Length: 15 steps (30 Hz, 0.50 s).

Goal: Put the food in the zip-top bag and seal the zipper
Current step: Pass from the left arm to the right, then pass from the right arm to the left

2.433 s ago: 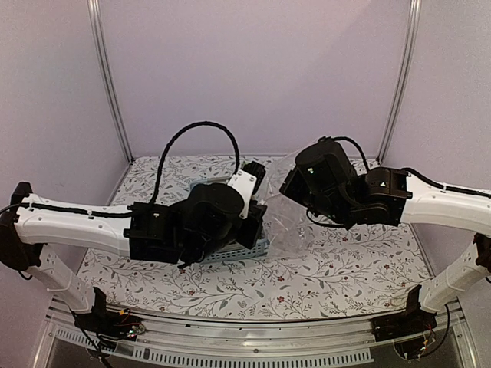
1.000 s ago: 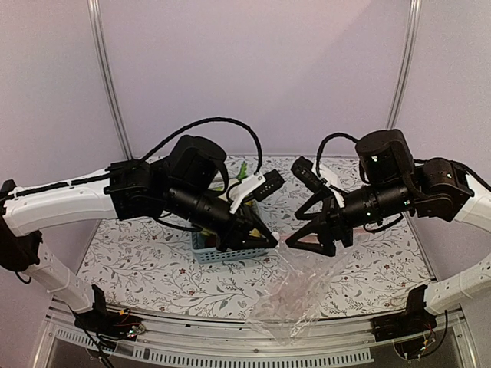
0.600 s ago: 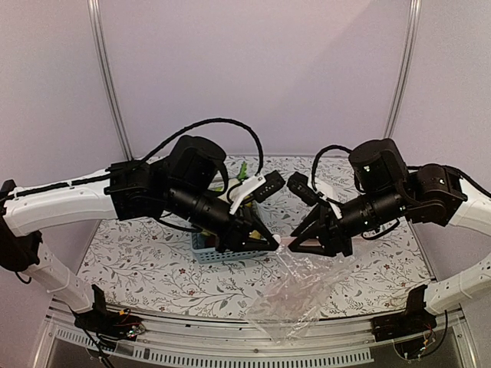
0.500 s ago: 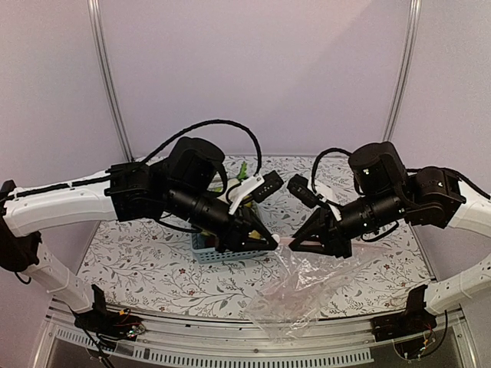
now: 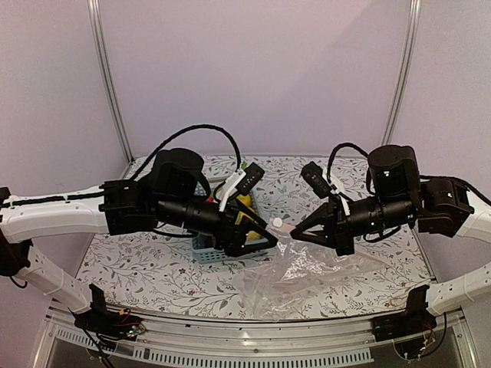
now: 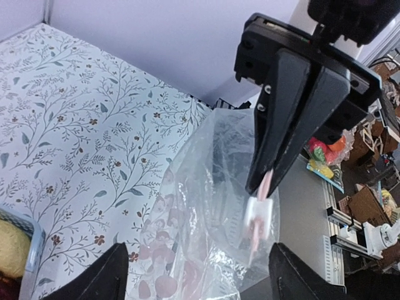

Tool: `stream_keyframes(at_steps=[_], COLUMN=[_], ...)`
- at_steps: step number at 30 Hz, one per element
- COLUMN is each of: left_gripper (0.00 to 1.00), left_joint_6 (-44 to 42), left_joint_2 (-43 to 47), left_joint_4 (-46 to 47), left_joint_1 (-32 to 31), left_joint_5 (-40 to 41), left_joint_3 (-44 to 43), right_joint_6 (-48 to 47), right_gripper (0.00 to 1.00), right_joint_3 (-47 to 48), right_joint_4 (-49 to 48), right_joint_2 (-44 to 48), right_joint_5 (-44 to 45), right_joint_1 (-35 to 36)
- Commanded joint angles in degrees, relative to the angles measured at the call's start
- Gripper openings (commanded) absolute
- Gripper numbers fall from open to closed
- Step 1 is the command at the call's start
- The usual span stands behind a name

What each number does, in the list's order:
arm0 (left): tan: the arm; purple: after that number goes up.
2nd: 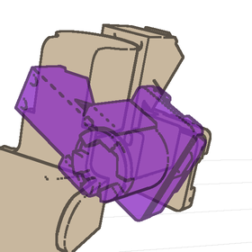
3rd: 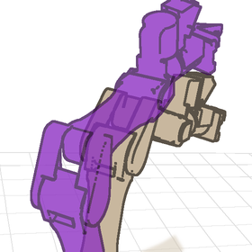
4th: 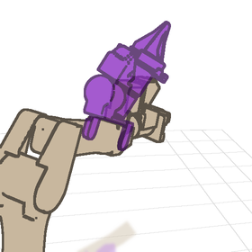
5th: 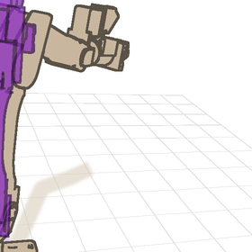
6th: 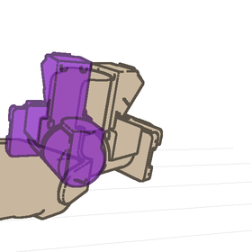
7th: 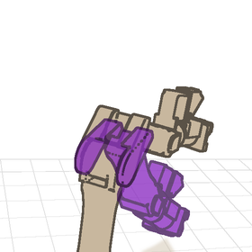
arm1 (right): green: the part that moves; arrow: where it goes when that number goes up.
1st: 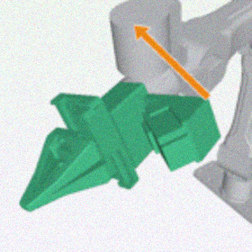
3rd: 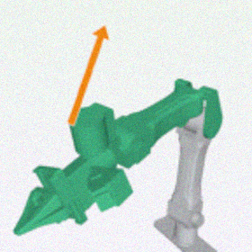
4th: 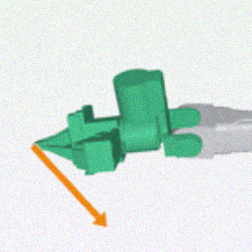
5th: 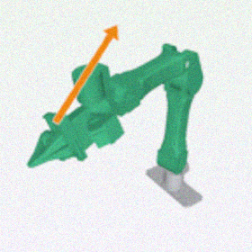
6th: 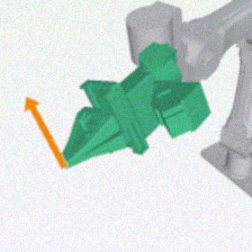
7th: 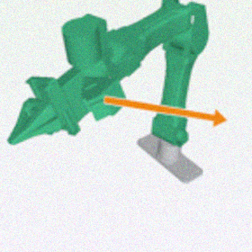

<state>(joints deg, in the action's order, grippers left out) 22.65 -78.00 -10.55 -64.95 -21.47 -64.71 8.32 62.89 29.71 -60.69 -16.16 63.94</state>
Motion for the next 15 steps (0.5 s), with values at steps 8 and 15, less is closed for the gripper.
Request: stream_keyframes(at_steps=[8, 15], left_gripper=[0.26, 0.33], left_joint_6=[3.4, 3.9], left_joint_2=[-1.3, -0.6], left_joint_4=[8.7, 8.7], left_joint_1=[0.7, 0.7], left_joint_5=[-4.3, -4.5], left_joint_3=[0.6, 1.7], right_joint_6=[2.7, 4.2], right_gripper=[0.00, 0.00], right_joint_3=[-1.4, -2.2], right_joint_4=[-4.4, -6.0], right_joint_2=[0.3, 1.6], right_joint_5=[2.1, 3.4], right_joint_1=[-0.2, -0.2])
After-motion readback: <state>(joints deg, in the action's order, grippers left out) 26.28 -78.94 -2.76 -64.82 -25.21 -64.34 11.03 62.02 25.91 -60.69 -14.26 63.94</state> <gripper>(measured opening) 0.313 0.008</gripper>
